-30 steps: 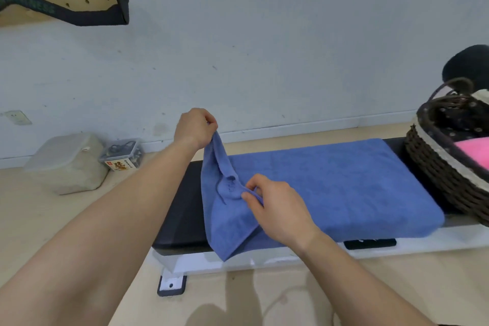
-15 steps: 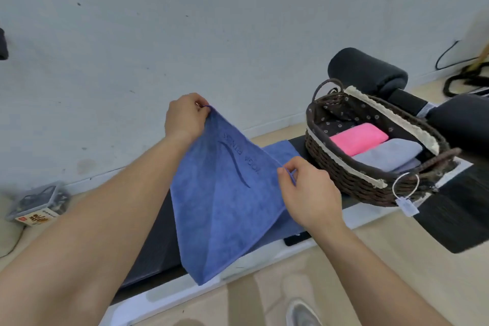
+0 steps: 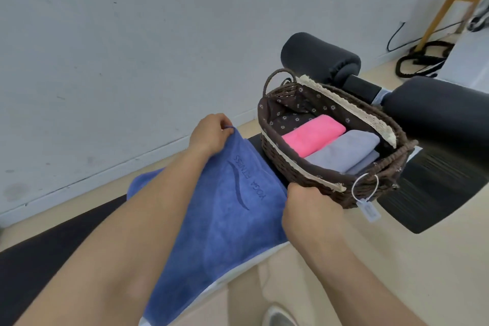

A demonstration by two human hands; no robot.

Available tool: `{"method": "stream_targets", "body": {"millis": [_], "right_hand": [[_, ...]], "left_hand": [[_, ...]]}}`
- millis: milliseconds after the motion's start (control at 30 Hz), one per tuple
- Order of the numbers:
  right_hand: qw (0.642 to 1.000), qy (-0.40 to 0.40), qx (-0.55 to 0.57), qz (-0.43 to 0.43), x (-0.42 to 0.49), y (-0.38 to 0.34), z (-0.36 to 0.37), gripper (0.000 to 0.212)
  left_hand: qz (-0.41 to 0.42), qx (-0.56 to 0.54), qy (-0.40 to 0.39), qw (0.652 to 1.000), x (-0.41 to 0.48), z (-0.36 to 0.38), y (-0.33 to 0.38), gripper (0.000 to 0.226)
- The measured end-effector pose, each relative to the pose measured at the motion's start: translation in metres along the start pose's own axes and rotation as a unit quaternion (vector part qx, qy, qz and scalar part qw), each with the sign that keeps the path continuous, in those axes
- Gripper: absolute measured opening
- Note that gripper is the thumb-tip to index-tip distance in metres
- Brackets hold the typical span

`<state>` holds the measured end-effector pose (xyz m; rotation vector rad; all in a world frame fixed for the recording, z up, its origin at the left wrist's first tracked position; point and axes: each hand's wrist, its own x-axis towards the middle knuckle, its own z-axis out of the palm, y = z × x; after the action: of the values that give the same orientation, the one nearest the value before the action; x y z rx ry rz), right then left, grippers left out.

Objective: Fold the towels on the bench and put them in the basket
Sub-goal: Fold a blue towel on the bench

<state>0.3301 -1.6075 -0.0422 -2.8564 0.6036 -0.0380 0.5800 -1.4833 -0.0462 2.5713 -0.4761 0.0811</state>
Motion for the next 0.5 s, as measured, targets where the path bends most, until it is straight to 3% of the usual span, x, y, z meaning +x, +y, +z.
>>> {"method": "stream_targets", "body": {"millis": [67,167,267,500], "right_hand": [[1.000,0.011,0.005,-0.009,0.001,0.000,0.003,0.016],[0.995,0.095,-0.001,-0.030,0.001,-0.008,0.012,0.034],[0.991,0.120,-0.004,-0.053,0.005,-0.018,0.021,0.046],[0.981,0.166,0.019,-0.096,0.009,-0.043,0.020,0.030]], "left_hand": [[-0.023,-0.001,-0.036,0.999,0.006,0.019,-0.003,0.002],[-0.044,-0.012,-0.092,0.995,0.011,0.038,-0.007,0.011],[-0.054,-0.060,-0.078,0.994,0.013,0.041,-0.010,0.011],[-0.013,-0.153,-0.017,0.988,-0.029,0.006,-0.001,0.018]]}}
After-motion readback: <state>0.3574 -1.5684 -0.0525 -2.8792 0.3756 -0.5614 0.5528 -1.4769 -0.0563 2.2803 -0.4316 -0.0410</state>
